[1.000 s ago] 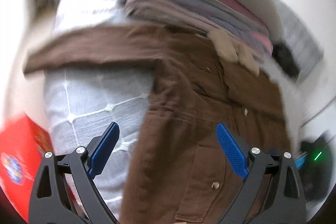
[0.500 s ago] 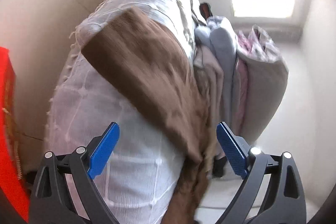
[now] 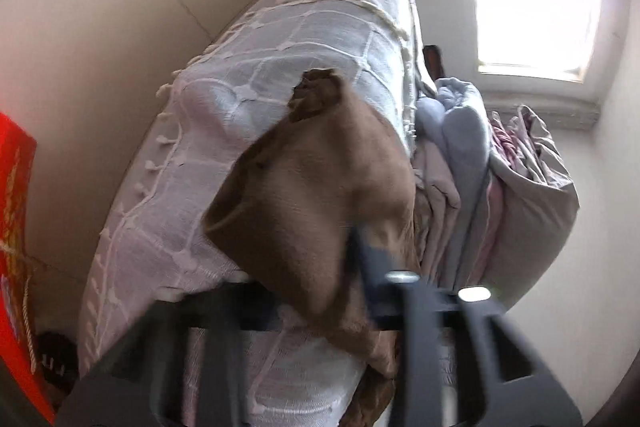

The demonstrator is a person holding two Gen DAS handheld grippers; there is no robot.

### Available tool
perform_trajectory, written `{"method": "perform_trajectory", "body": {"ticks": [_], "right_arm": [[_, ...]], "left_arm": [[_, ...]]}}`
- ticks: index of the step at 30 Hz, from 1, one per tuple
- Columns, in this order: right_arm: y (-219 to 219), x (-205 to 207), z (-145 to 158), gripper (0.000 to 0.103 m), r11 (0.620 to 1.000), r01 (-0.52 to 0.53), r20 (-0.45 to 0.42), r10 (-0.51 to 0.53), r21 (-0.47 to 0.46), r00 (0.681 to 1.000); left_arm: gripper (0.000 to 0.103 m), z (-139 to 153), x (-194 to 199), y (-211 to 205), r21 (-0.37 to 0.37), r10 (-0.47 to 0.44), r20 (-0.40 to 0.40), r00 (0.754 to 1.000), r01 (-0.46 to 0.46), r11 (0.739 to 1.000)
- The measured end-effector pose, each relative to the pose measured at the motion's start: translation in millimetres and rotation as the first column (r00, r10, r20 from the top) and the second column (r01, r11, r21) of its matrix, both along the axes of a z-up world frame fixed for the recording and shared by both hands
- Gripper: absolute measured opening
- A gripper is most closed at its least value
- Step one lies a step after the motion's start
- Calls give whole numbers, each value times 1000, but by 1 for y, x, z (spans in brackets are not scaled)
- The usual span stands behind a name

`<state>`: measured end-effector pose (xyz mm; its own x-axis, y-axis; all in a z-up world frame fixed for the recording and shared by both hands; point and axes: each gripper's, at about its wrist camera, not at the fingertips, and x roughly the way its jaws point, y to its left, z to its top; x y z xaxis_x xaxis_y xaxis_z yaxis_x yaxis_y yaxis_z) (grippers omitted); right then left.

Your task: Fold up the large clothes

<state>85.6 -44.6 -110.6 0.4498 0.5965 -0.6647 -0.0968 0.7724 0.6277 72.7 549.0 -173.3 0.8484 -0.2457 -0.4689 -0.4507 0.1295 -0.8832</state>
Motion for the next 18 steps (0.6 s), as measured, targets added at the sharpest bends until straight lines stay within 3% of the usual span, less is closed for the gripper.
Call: {"method": "perform_trajectory", "body": {"ticks": [1, 6, 12, 15, 18], "right_arm": [[0, 0, 0, 91, 1000, 0, 0, 0, 0, 1000], [-1, 0, 0, 91, 1000, 4, 0, -4, 9, 1000], [-8, -1, 2, 91, 998, 21, -8, -21, 53, 1000], [-17, -2, 5, 91, 996, 47, -11, -47, 75, 999], [-33, -4, 10, 91, 986, 91, -26, -88, 137, 996]], "left_arm": [[8, 3, 0, 0, 28, 0, 1, 1000, 0, 1000], [5, 40, 0, -7, 146, 27, 48, 998, -34, 989], [4, 124, 21, -51, 245, -51, 188, 981, 3, 970], [4, 178, 45, -95, 316, -150, 242, 959, 68, 946], [4, 248, 81, -178, 412, -308, 302, 902, 168, 896]]}}
